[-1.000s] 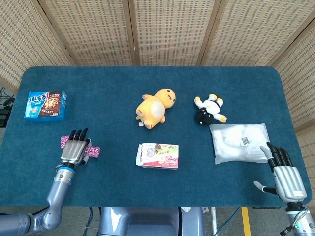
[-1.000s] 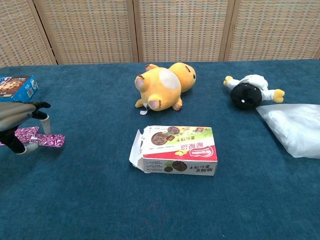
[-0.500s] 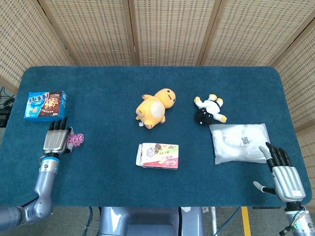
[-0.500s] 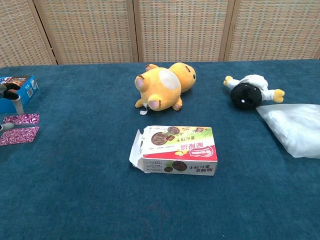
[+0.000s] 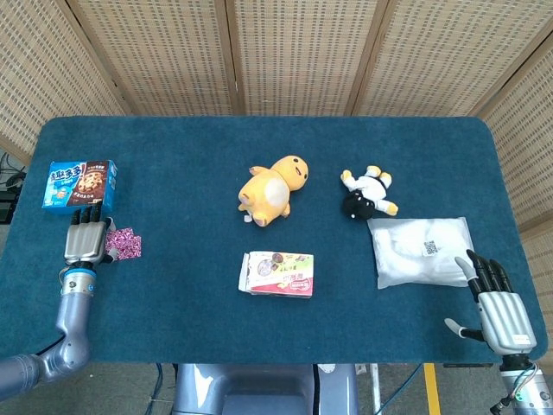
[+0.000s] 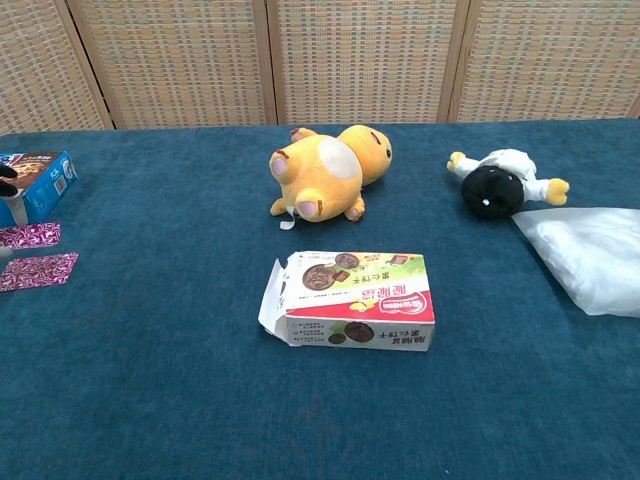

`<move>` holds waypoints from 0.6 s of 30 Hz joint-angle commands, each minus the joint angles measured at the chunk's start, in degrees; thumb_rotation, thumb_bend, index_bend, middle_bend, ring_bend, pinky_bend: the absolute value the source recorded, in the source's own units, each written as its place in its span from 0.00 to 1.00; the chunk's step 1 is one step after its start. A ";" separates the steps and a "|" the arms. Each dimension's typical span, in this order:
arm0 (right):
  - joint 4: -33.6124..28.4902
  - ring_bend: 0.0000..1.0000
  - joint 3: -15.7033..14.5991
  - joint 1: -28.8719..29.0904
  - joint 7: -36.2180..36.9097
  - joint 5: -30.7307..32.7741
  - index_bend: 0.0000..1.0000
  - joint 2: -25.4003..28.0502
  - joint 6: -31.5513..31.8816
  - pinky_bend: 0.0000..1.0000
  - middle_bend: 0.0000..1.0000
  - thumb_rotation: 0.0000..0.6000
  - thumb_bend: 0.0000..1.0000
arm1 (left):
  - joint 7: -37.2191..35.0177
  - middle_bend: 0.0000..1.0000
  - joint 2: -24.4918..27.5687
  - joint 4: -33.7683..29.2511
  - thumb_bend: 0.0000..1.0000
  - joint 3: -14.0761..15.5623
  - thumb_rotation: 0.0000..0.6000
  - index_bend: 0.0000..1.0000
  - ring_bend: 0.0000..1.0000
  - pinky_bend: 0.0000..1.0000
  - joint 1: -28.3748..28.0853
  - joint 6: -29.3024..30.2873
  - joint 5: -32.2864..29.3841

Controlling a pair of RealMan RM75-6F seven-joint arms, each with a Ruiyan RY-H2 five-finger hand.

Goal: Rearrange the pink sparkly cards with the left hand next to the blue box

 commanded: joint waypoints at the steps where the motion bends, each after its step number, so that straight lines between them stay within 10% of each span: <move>1: 0.00 0.00 0.03 0.02 -0.01 0.04 0.00 -0.01 0.00 0.00 0.00 1.00 0.08 | 0.14 0.00 -0.62 0.79 0.32 0.22 1.00 0.51 0.00 0.00 0.00 -0.21 -0.03; 18: 0.01 0.00 0.07 -0.02 0.04 0.07 0.00 -0.02 0.11 0.00 0.00 1.00 0.08 | 0.62 0.00 -2.79 3.22 0.25 0.65 1.00 0.51 0.00 0.00 0.35 -0.40 0.57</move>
